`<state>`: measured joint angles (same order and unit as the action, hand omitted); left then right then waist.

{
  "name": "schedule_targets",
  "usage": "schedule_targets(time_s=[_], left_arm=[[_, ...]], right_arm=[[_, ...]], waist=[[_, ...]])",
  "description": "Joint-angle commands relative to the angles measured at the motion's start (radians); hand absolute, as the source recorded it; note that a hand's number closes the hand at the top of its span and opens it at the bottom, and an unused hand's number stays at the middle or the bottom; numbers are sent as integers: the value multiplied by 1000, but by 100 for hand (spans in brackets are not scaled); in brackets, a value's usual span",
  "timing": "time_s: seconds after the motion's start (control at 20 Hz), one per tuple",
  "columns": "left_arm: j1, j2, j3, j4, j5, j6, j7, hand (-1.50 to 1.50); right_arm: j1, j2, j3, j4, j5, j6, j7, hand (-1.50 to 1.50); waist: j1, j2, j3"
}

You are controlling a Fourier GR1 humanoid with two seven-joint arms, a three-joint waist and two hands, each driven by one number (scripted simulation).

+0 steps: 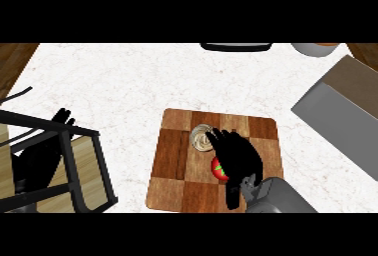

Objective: Pick the tomato from the cutting board and place it in the cardboard box

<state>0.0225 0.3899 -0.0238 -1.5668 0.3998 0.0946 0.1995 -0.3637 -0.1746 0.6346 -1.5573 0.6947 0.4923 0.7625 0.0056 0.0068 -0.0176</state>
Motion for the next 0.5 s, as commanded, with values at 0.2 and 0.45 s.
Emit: schedule_targets(time_s=[0.2, 0.45], left_arm=[[-83, -9, 22, -26, -32, 17, 3, 0], [-88, 1, 50, 28, -19, -37, -27, 0]], right_arm=[[-12, 5, -37, 89, 32, -19, -82, -150], [-14, 12, -18, 92, 83, -87, -170, 150]], waist=[[-5, -6, 18], [-6, -5, 18]])
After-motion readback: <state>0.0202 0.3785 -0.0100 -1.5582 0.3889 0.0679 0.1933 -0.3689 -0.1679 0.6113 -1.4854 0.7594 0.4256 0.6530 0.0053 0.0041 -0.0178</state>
